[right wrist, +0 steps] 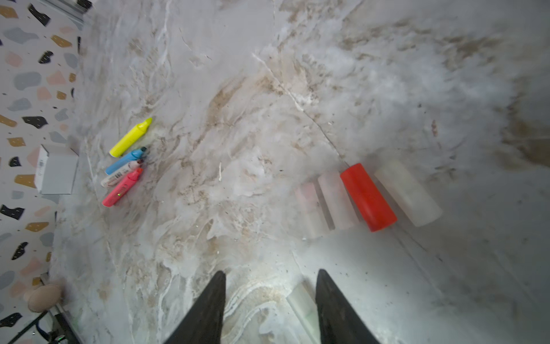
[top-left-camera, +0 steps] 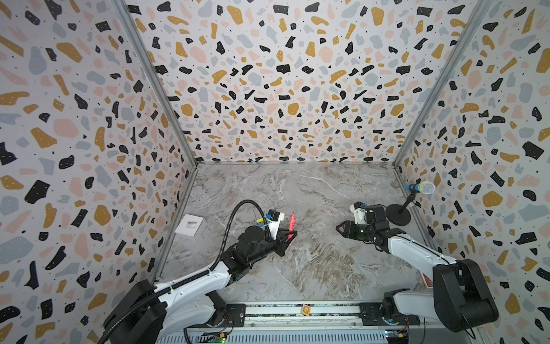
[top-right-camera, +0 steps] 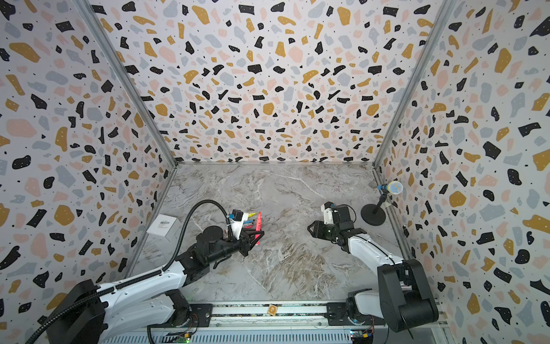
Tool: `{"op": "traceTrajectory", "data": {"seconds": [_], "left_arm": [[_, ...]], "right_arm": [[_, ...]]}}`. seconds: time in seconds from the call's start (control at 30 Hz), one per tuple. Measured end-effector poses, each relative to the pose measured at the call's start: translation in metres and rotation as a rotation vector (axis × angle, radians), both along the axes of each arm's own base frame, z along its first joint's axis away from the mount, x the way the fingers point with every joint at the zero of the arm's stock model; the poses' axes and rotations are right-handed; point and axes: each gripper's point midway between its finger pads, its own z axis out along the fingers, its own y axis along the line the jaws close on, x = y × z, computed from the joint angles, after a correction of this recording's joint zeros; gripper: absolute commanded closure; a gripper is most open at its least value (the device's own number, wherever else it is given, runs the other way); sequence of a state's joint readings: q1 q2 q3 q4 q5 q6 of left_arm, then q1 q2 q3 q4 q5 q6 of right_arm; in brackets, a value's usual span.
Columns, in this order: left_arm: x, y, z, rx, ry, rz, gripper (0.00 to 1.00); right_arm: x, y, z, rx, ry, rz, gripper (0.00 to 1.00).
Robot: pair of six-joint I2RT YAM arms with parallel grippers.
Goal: Insert pens into pen caps
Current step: Pick up a pen from the center of the table, then pick up the pen cap from the center of the table.
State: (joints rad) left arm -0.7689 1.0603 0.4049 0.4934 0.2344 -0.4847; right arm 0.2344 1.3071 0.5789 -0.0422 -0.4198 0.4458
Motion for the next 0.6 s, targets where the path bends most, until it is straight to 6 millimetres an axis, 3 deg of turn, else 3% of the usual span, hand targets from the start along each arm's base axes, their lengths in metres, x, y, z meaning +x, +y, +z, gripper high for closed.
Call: {"op": "traceTrajectory", "data": {"seconds": [0.13,0.6], "left_arm": [[0.0006,0.0007,-0.0012,0.004,0.001,0.005,1.0],[0.001,0.0005,-0.0036,0.01,0.006,0.006,1.0]], "right_arm": [[-0.0042,-0.0044,-0.0112,-0.044,0.024,0.014,0.48],[0.0014,-0.0103,-0.013,-0.078,0.013,0.008,0.46]]}}
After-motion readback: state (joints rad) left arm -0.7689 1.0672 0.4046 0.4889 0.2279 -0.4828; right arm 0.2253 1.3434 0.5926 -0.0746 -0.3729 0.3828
